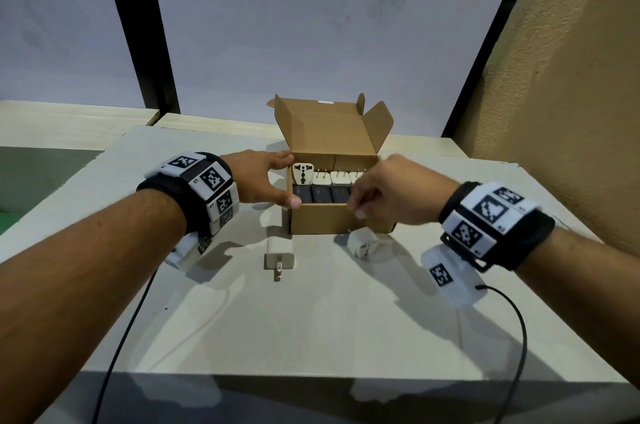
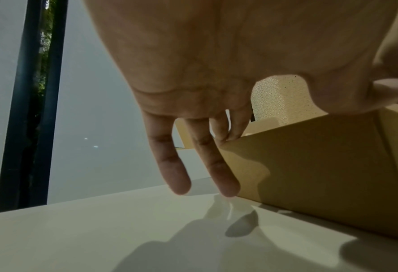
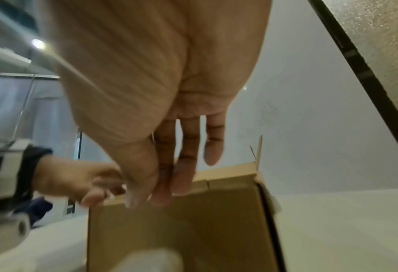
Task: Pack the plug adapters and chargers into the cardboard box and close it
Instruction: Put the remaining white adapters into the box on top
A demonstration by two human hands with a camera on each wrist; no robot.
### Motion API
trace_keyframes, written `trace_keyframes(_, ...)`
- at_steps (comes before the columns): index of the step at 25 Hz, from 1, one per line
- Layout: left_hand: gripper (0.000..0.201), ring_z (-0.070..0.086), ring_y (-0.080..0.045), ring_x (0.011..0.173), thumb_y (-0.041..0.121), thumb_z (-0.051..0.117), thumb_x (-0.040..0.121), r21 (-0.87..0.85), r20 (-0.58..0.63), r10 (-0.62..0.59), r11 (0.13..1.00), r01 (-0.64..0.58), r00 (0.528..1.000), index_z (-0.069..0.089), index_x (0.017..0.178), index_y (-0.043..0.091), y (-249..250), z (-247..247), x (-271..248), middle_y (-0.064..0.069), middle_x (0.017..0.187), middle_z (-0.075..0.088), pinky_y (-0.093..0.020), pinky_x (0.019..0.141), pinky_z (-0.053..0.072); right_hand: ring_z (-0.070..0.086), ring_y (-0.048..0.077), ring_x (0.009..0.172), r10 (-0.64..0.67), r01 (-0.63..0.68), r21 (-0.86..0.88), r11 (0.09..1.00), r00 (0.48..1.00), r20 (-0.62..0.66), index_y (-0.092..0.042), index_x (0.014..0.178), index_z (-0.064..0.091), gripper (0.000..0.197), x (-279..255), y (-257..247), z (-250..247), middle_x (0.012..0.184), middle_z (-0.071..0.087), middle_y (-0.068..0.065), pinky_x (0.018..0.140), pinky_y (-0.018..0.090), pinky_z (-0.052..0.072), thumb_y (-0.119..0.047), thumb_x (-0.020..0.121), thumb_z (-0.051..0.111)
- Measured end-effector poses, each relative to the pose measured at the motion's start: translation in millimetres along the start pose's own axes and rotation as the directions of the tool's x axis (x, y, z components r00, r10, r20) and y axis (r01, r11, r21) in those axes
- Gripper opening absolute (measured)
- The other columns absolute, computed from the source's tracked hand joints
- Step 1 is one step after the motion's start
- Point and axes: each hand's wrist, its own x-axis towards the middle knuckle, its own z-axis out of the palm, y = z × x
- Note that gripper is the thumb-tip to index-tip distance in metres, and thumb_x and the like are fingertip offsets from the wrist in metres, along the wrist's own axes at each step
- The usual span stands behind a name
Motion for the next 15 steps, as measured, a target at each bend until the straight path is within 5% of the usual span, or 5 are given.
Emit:
trace_keyframes(2,0.107,0.026,-0.02,0.142,0.076,0.058,0.06,0.023,0.0,-0.008,1.0,0.008,1.0,0.015,0.149,0.034,3.2,-0.1,-1.1,0.016,0.157,0.012,-0.042,0.114,0.019,0.064,0.014,0.077,0.072,-0.071,-0.104,0.992,0.997,0.004,-0.026,0.091,0.075,0.019,-10.5,3.5,13.1,0.081,0.07,-0.008,0.072,0.031,0.055,-0.042,0.086,0.065)
trace_keyframes(6,0.101,0.026,-0.019,0.142,0.071,0.06,0.067,0.084,-0.008,-0.028,0.996,0.029,1.0,0.017,0.149,0.031,12.3,-4.3,-5.8,0.016,0.156,0.014,-0.039,0.114,0.018,0.058,0.015,0.073,0.105,-0.101,-0.211,0.972,0.994,0.011,-0.028,0.089,0.072,0.038,-20.6,2.4,28.3,0.082,0.068,-0.007,0.061,0.027,0.041,-0.061,0.084,0.056)
trace_keyframes(15,0.099,0.025,-0.019,0.142,0.071,0.06,0.067,0.072,-0.014,-0.037,0.997,0.037,0.999,0.018,0.149,0.033,11.6,-4.2,-9.0,0.018,0.156,0.013,-0.039,0.114,0.017,0.064,0.017,0.088,0.016,-0.007,-0.19,0.982,0.999,0.051,-0.032,0.105,0.072,0.032,-25.2,7.2,30.6,0.1,0.07,-0.01,0.073,0.035,0.056,-0.048,0.078,0.07)
